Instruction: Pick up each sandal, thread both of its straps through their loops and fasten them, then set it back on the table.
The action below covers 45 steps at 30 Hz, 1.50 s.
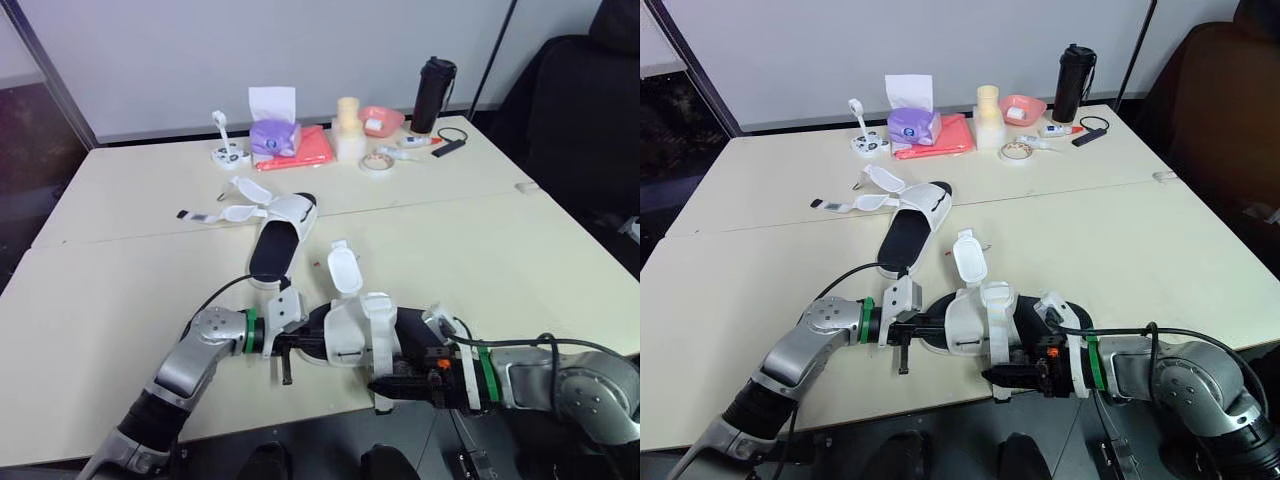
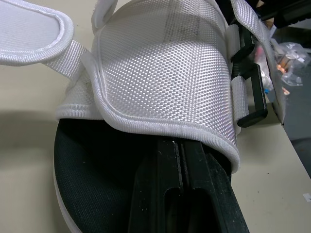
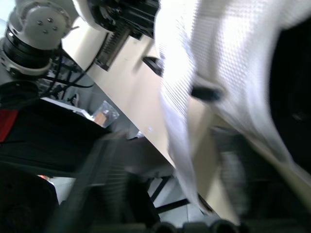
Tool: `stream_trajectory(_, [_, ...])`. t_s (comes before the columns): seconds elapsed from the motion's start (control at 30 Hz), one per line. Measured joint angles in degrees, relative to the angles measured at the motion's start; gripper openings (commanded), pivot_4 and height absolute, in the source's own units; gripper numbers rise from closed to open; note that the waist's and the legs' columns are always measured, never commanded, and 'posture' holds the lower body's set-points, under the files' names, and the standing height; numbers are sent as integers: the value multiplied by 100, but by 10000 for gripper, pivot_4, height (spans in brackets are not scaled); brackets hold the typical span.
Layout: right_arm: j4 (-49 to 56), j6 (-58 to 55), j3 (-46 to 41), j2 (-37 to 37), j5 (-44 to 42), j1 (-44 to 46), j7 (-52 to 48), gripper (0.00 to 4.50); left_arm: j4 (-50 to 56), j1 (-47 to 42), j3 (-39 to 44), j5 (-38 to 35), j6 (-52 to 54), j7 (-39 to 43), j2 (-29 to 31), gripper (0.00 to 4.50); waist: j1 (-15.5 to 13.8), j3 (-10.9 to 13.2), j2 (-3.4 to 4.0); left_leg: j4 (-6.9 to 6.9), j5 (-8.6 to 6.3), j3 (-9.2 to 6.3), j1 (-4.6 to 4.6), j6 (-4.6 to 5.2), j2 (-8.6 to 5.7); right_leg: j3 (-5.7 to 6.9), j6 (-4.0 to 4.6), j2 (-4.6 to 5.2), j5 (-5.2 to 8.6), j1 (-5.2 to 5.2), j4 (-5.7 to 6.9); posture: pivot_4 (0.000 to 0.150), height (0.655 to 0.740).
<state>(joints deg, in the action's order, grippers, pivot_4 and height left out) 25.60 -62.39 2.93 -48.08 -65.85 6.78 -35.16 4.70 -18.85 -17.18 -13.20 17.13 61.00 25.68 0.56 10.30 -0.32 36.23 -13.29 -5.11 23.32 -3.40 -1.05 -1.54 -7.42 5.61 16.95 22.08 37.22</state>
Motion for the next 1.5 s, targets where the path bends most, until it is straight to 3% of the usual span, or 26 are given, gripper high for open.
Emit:
stream_trajectory(0.07, [0,-66,0,42,30,28,0,1048,0,0,0,1,0,-8,-1,0,2,0,0,0,0,0,0,0,0,0,0,0,0,0,0,1500,7400])
stream_trajectory(0.1, [0,-99,0,54,46,39,-1,452,0,1,0,0,1,-15,-1,0,2,0,0,0,0,0,0,0,0,0,0,0,0,1,0,1500,7400])
stream_trajectory(0.4, [197,-325,-244,-223,-94,302,-220,452,0,3,4,0,7,-40,-6,0,5,0,0,0,0,1,0,0,0,0,0,0,0,2,0,1500,7400])
stream_trajectory(0.67, [-452,-617,-646,-334,-482,2291,-424,452,5,8,-6,-2,7,-103,-77,0,-3,0,0,-3,0,-1,5,0,0,3,0,0,0,9,0,1500,7400])
stream_trajectory(0.87, [-1652,-728,3,-166,174,3191,-1165,452,1,16,-3,1,-3,-136,-102,0,7,1,-1,-5,0,1,10,1,0,2,0,0,0,17,0,1500,7400])
stream_trajectory(1.13, [-2128,-785,487,-138,840,3276,-2058,452,113,104,0,1,1,-228,-98,0,7,1,0,-6,0,1,11,1,0,2,0,0,0,20,1,1500,7400])
stream_trajectory(1.5, [-2139,-1120,418,94,938,3304,-2218,452,179,146,-1,2,29,-289,-87,0,11,1,0,-6,0,1,11,1,0,2,0,0,0,20,1,1500,7400])
